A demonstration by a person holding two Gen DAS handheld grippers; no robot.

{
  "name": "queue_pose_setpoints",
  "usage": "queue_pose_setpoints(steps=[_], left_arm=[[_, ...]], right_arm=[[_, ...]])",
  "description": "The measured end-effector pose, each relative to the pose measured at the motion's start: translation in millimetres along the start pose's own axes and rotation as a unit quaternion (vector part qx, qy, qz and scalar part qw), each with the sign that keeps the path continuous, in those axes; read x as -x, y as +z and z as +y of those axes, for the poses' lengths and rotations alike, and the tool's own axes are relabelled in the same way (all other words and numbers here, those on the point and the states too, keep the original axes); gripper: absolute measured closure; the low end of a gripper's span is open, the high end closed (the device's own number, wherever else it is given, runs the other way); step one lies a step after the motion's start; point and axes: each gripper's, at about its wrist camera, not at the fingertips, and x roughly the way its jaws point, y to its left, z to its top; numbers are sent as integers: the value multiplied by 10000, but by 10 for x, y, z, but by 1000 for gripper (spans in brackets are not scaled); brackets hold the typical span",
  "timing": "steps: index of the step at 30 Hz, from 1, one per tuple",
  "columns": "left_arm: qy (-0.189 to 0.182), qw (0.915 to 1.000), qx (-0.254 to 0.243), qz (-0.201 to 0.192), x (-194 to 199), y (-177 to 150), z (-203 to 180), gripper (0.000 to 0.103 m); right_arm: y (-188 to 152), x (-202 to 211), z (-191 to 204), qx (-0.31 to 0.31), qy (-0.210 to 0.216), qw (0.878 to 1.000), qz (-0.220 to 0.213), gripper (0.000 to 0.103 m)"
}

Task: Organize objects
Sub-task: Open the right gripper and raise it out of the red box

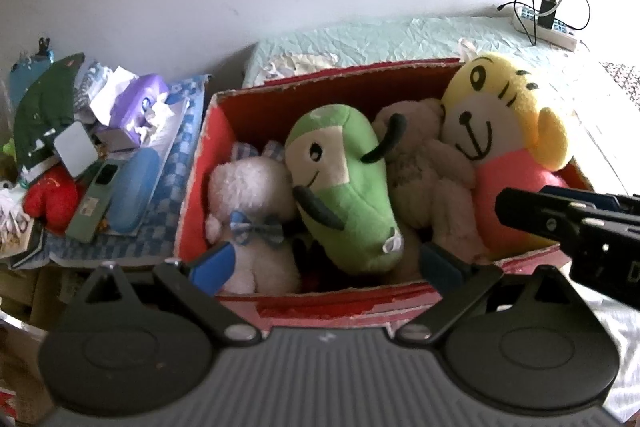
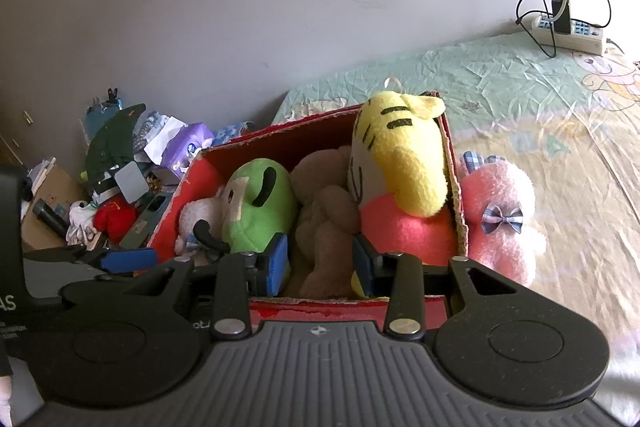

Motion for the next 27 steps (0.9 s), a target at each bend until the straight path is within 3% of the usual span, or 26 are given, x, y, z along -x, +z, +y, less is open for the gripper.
queue_pose_setpoints(steps=[10,27], left_arm=[[-369,9993,46,24,219,-83,-110,6],[-326,9986,192,370,323,-209,-753,10]], right_arm=[[-31,243,-35,19,111,9999,-69,63],[-16,436,-554,126,588,9973,411,63]])
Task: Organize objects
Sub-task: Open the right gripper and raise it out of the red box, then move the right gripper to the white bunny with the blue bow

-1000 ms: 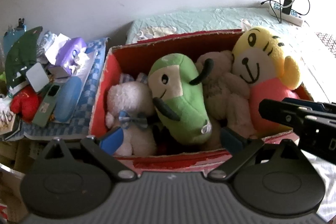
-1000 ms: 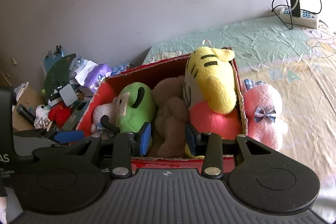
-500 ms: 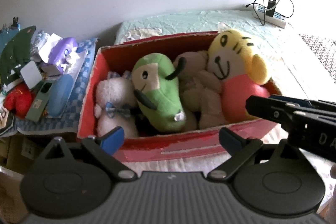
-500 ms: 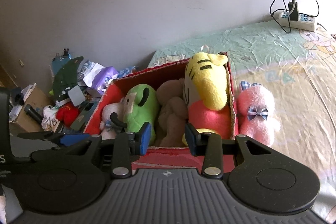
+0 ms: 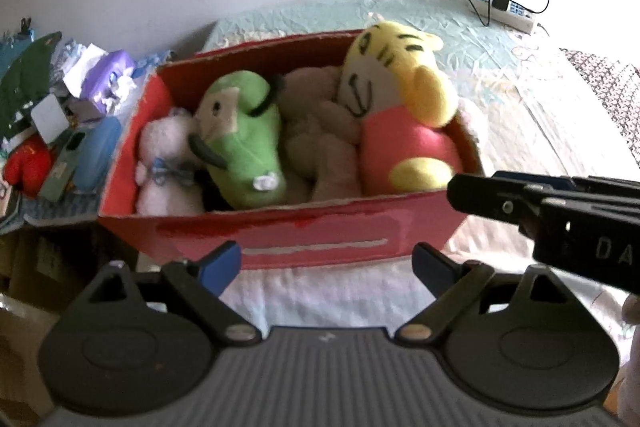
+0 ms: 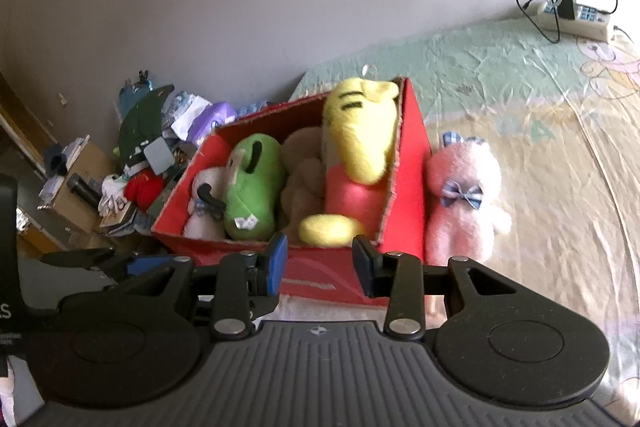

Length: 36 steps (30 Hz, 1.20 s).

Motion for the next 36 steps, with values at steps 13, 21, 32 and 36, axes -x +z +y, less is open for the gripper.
queue_pose_setpoints(steps=[13,21,32,36], left_arm=[[241,9989,104,386,-185,-86,-574,9],[320,9980,128,539,-329,-51,-864,9],[254,9968,-102,748,-512,-11,-1263,9],[221,9963,-190,812,-574,-12,-1388,9]], right_arm=[[25,96,-493,197,58,9988,445,63],[66,115,-795,206,110,9978,628,63],[79,135,-1209,-23,172,9964,835,63],[71,139,-1332,-96,153,9958,893,63]])
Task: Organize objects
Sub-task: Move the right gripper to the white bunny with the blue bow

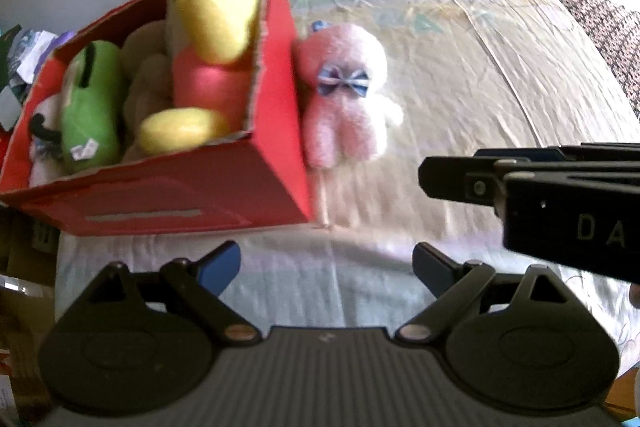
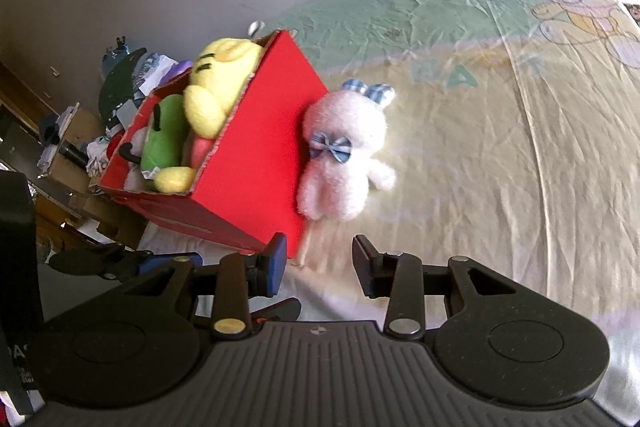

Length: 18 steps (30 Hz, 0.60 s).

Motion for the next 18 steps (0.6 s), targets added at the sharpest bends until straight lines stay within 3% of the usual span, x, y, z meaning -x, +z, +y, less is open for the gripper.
queue_pose_setpoints(steps=[18], left_arm=[[-297,9982,-370,-380,-226,-135,-301,14]], right_arm=[[-41,-154,-494,-576,82,9983,90,63]])
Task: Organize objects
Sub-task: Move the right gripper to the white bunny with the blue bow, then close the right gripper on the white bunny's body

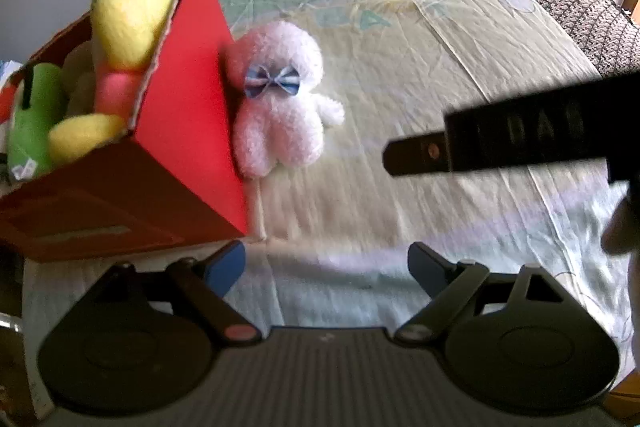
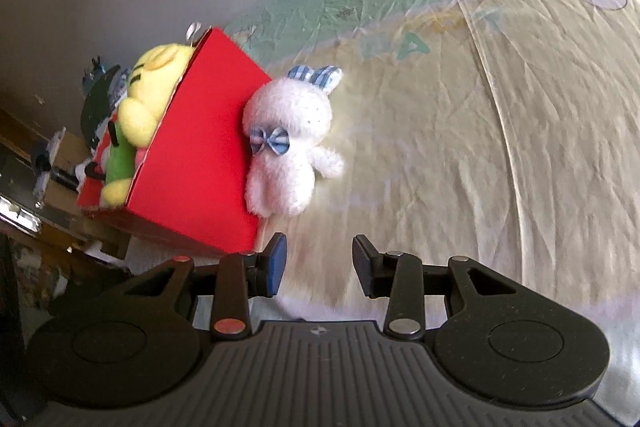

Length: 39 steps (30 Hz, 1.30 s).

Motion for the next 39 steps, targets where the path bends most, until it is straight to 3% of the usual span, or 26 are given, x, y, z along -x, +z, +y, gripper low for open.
queue_pose_setpoints(steps=[16,20,23,25,27,39], left_arm=[[-258,9989,332,205,-324,-9,352,19],[-377,9983,391,204,-349,-26,421,18],[-403,9983,377,208,-358,-26,437,18],[-421,9983,351,197,-355,-24,439,18],[-426,9983,336,190,-355,-19,441,18],[-789,9967,172,-27,-202,22,372,18]], right_arm=[[278,-621,-38,-251,424,9986,186,62],[323,-744,6,-161,413,9989,169,53],[356,-803,5,-171,512,9985,129,54],[378,-836,-9,-265,605,9977,125,54],[383,-863,-25,-356,733,9966,143,67],[256,-539,-122,-363,823,9958,174,73]])
